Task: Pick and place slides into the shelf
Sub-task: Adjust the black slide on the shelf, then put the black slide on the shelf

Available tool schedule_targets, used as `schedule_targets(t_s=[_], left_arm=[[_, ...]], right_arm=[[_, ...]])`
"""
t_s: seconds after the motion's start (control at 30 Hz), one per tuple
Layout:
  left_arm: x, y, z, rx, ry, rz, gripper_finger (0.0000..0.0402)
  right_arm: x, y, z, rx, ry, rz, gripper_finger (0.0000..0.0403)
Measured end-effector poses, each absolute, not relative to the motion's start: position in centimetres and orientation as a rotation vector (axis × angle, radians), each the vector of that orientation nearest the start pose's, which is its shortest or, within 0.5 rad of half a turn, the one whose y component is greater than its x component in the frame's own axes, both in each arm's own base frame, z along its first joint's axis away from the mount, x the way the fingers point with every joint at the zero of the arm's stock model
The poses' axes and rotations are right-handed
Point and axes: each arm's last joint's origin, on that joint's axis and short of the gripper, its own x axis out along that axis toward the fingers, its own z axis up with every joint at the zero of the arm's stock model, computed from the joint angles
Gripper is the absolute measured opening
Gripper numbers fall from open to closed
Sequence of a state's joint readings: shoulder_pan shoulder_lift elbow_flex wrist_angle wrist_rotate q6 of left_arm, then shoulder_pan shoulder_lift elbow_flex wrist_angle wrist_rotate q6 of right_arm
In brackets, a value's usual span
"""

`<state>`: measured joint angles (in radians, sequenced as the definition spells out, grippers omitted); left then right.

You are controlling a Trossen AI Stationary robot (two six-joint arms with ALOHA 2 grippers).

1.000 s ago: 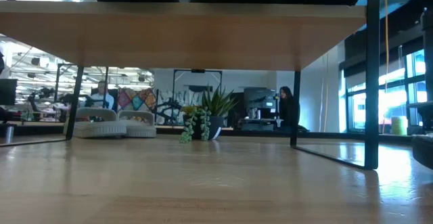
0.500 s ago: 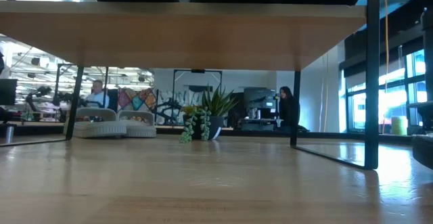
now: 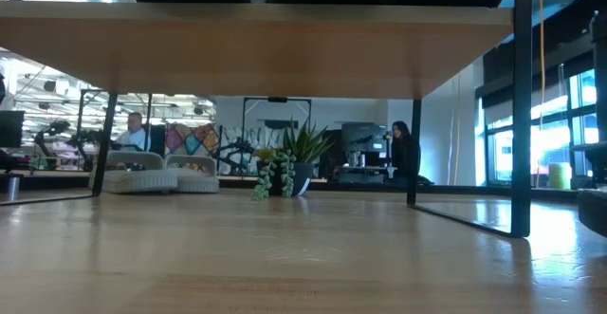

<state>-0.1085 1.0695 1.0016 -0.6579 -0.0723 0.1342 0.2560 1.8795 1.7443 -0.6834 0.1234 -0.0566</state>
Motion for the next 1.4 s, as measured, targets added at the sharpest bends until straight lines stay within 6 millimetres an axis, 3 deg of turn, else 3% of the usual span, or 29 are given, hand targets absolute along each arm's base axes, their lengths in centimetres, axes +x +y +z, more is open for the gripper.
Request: schedule_targets(t_s=[0.83, 1.07, 1.2, 1.4], left_arm=[[21.1, -3.0, 31.3, 0.200, 0.726, -0.160, 0.0293], [20.9, -3.0, 31.1, 0.205, 0.761, -0.163, 0.0293], [20.9, -3.0, 31.1, 0.223, 0.763, -0.161, 0.0293], [20.3, -2.7, 31.6, 0.228, 0.735, -0.148, 0.0293]], right_arm=[[41.2, 8.2, 30.5, -0.205, 0.825, 0.070, 0.0001], [41.0, 8.6, 30.4, -0.225, 0.827, 0.075, 0.0004], [40.3, 9.3, 31.2, -0.307, 0.819, -0.007, 0.0005], [38.2, 10.3, 33.9, -0.332, 0.788, -0.023, 0.0006]])
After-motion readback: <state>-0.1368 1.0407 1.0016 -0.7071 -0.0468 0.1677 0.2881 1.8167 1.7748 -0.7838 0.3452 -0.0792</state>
